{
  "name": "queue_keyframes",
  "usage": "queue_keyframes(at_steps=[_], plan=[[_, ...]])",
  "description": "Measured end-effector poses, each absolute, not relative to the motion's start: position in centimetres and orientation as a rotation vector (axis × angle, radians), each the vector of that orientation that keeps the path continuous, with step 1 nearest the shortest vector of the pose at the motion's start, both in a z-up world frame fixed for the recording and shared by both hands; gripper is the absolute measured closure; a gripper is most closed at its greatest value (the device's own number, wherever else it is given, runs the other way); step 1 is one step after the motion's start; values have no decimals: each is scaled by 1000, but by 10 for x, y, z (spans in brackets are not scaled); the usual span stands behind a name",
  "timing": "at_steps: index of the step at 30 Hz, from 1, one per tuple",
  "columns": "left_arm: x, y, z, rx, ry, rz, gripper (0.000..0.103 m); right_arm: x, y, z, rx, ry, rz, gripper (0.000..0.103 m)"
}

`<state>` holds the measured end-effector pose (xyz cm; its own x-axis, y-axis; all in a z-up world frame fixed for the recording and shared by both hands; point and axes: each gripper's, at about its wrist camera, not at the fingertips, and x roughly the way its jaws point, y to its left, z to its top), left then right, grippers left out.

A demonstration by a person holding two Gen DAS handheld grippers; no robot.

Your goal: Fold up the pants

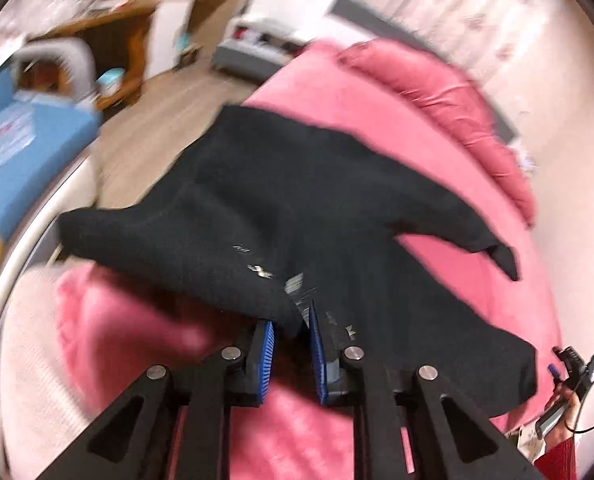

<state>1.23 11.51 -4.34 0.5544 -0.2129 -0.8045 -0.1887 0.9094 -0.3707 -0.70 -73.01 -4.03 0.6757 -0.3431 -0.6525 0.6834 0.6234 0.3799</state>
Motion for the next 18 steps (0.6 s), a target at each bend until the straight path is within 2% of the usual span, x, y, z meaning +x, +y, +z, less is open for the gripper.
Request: queue_keyframes(at_steps=[3, 8, 11, 17, 18], plan=[[-5, 149, -52, -557, 1034, 86, 86, 34, -722, -47, 645, 604, -563, 45], [-18, 168, -27, -555, 901, 225, 86, 103, -724, -68, 673, 677, -455, 44], [7, 143, -19, -586, 864, 90, 85, 137, -725, -85, 768, 690, -392, 44], [102, 50, -35, -690, 899, -288, 69, 193, -741, -101, 900, 664, -358, 44], [118, 33, -39, -678, 908, -330, 69, 200, -744, -102, 914, 664, -354, 44]])
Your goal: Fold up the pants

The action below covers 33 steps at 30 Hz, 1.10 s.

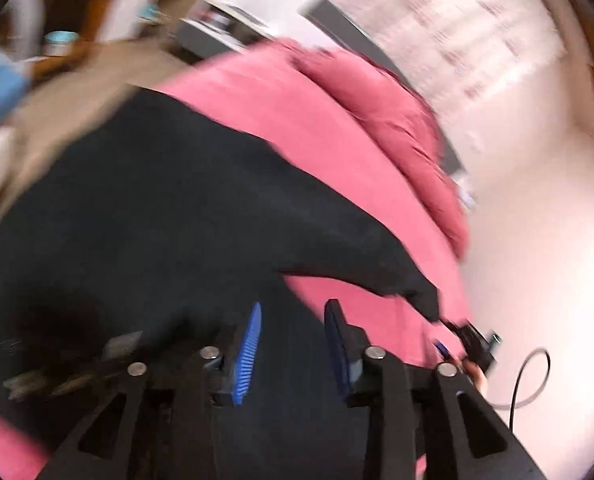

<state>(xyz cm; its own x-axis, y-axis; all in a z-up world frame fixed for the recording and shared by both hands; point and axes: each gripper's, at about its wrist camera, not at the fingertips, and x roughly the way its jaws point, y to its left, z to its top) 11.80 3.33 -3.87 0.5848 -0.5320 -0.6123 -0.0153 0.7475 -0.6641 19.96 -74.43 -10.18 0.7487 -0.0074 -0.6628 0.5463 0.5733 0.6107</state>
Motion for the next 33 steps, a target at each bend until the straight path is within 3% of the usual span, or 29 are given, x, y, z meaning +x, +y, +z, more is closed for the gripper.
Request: queue_keyframes(at_steps=[3, 11, 14, 16, 17, 19, 20, 33], plan=[[161, -14, -51, -618, 921, -384, 69, 222, -757, -106, 947, 670, -360, 44], [246, -77, -110, -840, 1034, -376, 69, 269, -763, -106, 878, 692, -378, 44], [261, -84, -128, -881, 1028, -360, 68, 279, -762, -107, 840, 705, -401, 57], [267, -77, -135, -963, 979, -361, 68, 284, -764, -109, 820, 718, -424, 77], [270, -76, -138, -984, 970, -360, 68, 282, -765, -109, 818, 722, -434, 82], [273, -74, -143, -1011, 988, -346, 79, 278, -771, -109, 857, 709, -425, 88], [275, -73, -145, -1015, 1008, -321, 89, 276, -774, -108, 873, 698, -421, 89], [258, -75, -102, -843, 1082, -432, 95, 204, -786, -11, 656, 555, -456, 92]])
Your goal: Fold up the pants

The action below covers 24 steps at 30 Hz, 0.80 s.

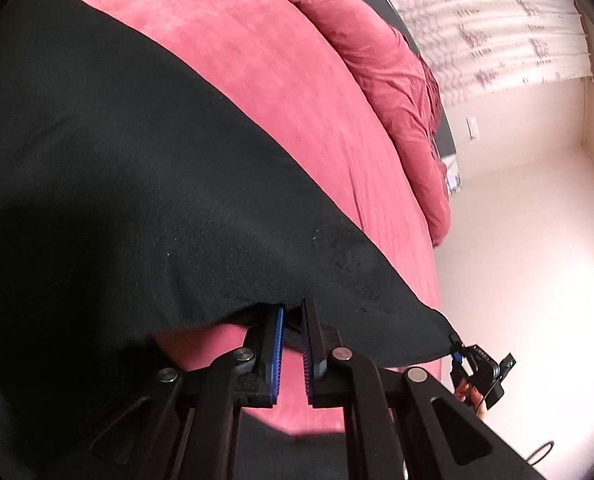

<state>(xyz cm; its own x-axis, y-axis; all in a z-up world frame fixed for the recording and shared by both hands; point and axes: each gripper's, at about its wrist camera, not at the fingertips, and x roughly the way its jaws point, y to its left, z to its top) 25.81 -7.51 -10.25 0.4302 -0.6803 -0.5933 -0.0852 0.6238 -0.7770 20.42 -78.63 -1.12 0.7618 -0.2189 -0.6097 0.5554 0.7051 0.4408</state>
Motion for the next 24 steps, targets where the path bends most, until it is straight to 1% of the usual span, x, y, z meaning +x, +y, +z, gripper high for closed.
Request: queue_keyframes(at_steps=[4, 7, 9, 12, 14, 15, 17, 18, 19, 21, 24], plan=[[251, -91, -96, -721, 1120, -481, 95, 172, -793, -12, 606, 565, -491, 92], [252, -110, -110, -571, 1193, -464, 95, 153, -807, -42, 656, 623, -554, 92], [256, -121, -131, -507, 1265, -445, 95, 144, -818, -70, 722, 671, -588, 92], [253, -116, -135, -542, 1215, -467, 95, 136, -825, -102, 800, 712, -608, 91], [252, -118, -131, -506, 1205, -476, 94, 134, -824, -103, 772, 699, -612, 91], [252, -120, -129, -481, 1200, -480, 92, 135, -822, -102, 751, 707, -609, 91], [248, -123, -121, -441, 1181, -493, 88, 138, -825, -98, 732, 736, -615, 85], [246, -123, -117, -431, 1168, -506, 86, 136, -826, -97, 729, 749, -628, 75], [246, -122, -114, -428, 1157, -516, 86, 138, -828, -93, 726, 758, -643, 71], [239, -115, -108, -420, 1137, -522, 82, 130, -836, -85, 714, 755, -690, 68], [229, -101, -105, -408, 1137, -517, 81, 111, -841, -72, 693, 721, -713, 67]])
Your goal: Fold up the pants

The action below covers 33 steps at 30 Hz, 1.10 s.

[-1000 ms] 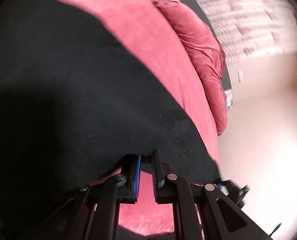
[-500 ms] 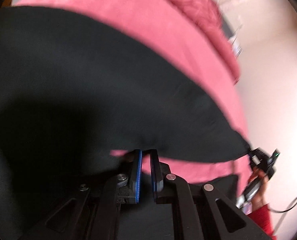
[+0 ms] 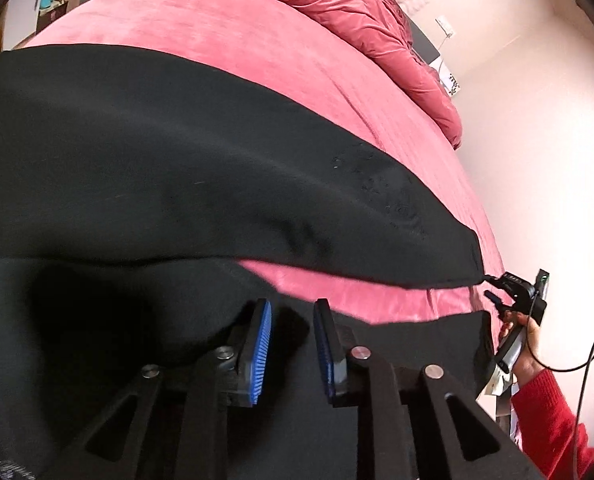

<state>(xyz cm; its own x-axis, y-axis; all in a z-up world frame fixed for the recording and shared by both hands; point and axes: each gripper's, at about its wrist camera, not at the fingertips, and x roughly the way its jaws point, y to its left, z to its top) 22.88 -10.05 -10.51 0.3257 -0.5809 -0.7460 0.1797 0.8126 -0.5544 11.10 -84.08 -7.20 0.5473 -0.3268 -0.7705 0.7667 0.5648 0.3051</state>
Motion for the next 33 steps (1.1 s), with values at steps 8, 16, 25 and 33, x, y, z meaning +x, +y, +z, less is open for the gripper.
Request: queue_keyframes(at_steps=[8, 16, 25, 33], plan=[[204, -61, -97, -326, 1138, -366, 79, 85, -809, -57, 678, 726, -584, 64], [197, -37, -99, -295, 1130, -309, 79, 139, -738, -64, 526, 784, -478, 63], [228, -5, -91, -279, 1110, -303, 79, 193, -742, -92, 488, 909, -513, 64], [317, 9, -78, -317, 1117, -301, 79, 211, -797, -54, 468, 887, -602, 44]])
